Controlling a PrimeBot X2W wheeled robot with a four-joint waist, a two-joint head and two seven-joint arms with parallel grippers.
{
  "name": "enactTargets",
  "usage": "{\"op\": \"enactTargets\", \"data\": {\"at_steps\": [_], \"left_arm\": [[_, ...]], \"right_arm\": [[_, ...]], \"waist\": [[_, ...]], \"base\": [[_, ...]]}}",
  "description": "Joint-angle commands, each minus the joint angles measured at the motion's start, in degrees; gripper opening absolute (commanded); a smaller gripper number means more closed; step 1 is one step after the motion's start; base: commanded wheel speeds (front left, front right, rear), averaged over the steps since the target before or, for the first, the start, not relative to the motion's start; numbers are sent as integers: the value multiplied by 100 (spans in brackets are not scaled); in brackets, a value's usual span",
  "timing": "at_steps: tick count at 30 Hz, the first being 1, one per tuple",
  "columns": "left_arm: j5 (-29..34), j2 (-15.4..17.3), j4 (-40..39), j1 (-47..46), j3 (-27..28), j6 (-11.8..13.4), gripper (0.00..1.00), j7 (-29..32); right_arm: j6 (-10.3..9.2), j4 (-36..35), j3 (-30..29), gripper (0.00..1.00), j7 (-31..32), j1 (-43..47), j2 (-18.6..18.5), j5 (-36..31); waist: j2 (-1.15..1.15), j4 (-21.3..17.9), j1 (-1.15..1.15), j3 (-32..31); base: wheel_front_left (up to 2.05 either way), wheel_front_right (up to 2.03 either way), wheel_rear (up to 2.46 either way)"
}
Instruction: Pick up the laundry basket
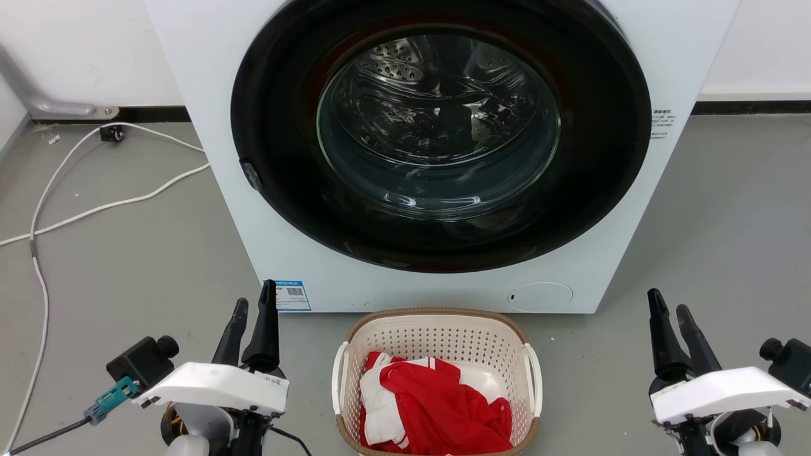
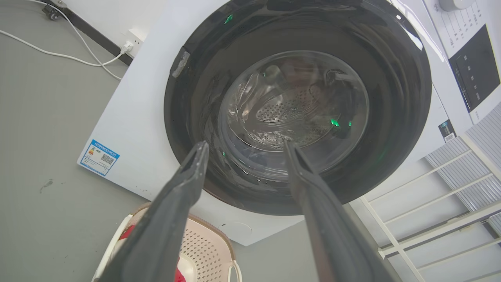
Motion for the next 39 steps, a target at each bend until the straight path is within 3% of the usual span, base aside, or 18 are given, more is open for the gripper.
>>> {"op": "enactTargets", "data": {"at_steps": [1, 18, 39], "left_arm": [[238, 15, -80, -150, -43, 15, 100, -70], [1581, 10, 69, -241, -216, 69, 100, -351], [2825, 5, 280, -319, -401, 130, 100, -628]], "right_arm": [[1, -96, 28, 100, -53, -35, -6, -264], [1, -218, 87, 100, -79, 23, 0, -1732], [1, -154, 97, 100, -213, 31, 8, -3028]], "waist": [[0, 2, 0, -1], [0, 27, 0, -15], [0, 61, 0, -40]], "base": [[0, 0, 0], [0, 0, 0], [0, 0, 0]]}}
